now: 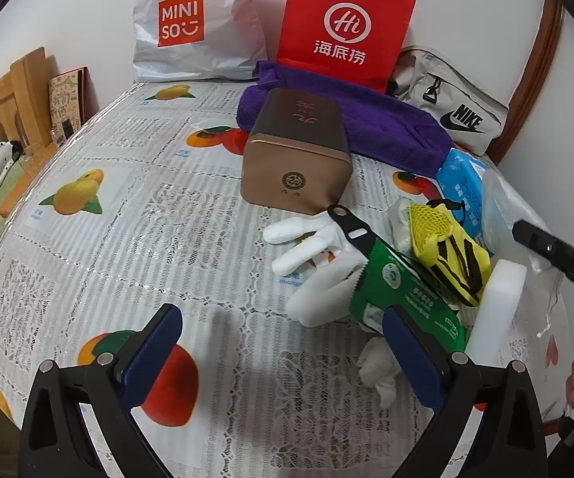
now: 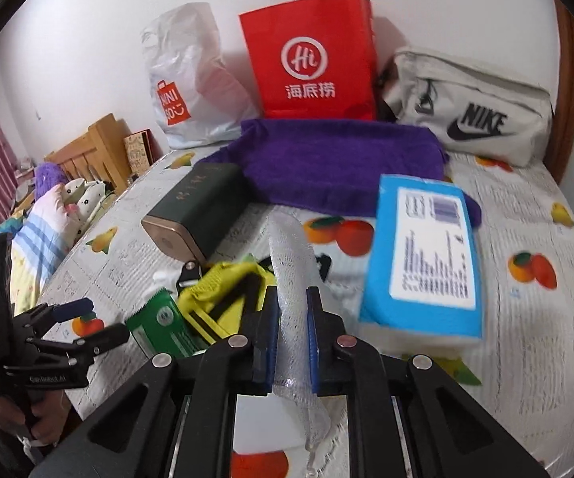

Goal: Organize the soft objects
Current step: 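Grasp the white glove with the left gripper while the right gripper holds the mesh bag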

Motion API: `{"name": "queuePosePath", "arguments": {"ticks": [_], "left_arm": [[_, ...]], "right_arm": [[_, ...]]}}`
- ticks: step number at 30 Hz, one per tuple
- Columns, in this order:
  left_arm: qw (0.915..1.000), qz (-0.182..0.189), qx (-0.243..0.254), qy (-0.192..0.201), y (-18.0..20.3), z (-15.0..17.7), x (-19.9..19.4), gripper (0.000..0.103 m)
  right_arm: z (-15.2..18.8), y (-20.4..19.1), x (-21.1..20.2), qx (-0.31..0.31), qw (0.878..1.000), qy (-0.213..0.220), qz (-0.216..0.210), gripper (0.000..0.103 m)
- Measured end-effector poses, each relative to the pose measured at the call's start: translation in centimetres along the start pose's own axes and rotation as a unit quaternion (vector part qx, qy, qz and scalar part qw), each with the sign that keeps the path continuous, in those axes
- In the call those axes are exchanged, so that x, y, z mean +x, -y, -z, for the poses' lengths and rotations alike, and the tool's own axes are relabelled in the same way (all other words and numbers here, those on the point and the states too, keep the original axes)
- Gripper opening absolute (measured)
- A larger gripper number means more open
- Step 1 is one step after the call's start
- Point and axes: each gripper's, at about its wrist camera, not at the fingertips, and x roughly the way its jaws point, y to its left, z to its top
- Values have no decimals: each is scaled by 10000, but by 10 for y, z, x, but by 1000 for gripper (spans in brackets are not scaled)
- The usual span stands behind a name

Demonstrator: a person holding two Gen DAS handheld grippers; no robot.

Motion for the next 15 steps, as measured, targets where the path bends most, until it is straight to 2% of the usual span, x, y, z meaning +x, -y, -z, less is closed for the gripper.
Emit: {"name": "queuePosePath", "arguments": {"ticks": [5, 9, 12, 15], "left_arm": [[9999, 124, 78, 77, 5, 0, -3, 98], [9996, 65, 237, 150, 7, 1, -4, 97], [9997, -42, 145, 201, -4, -2, -2, 91], [9997, -86, -68, 218, -17, -10, 0, 91]], "right_arm": [[14, 7, -16, 56, 9999, 35, 91, 12], [29, 14, -27, -30, 9996, -21, 274, 12], [40, 21, -34, -25, 9992, -66, 385, 12], [52, 30, -39, 49, 9991, -115, 407, 12]]}}
